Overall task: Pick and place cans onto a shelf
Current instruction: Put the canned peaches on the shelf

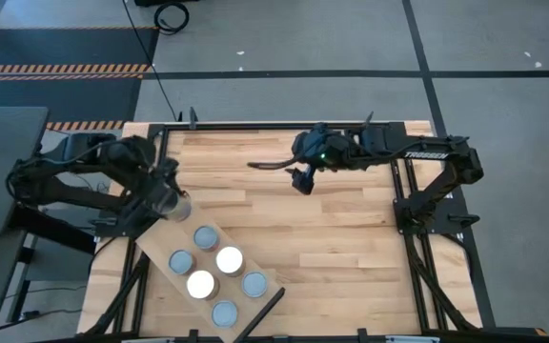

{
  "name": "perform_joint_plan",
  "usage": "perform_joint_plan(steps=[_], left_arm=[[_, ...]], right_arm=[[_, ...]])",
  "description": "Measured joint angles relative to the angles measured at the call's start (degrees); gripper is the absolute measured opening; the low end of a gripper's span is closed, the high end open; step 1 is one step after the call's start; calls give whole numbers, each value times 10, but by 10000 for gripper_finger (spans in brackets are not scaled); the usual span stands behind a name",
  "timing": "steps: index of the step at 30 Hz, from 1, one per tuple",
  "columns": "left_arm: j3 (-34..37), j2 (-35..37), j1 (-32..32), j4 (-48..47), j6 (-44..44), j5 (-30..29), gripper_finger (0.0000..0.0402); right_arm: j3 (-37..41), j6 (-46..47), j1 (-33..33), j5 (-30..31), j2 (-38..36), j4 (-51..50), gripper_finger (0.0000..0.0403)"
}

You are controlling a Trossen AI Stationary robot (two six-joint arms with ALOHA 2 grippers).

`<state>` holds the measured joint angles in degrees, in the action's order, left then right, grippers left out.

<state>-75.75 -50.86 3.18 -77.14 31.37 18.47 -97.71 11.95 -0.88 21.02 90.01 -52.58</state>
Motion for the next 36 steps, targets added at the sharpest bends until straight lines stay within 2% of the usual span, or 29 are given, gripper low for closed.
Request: perform_joint_plan(steps=[12,19,24,30,33,36], left_arm=[[11,5,-166,-83,-41,3,305],[71,4,-276,-14,-105,10,305],[107,3,-347,27,-132,-23,305],[129,2,-385,64,-143,-92,305],[131,3,-389,73,-154,-102,305],[131,2,-389,73,-173,-105,330]], right_arm=[[-1,44,27,36,25,44,363],[1,59,27,34,29,45,363],[0,74,30,34,29,45,363],[0,80,32,34,29,45,363],[0,83,32,34,29,45,363],[0,89,32,30,29,45,363]])
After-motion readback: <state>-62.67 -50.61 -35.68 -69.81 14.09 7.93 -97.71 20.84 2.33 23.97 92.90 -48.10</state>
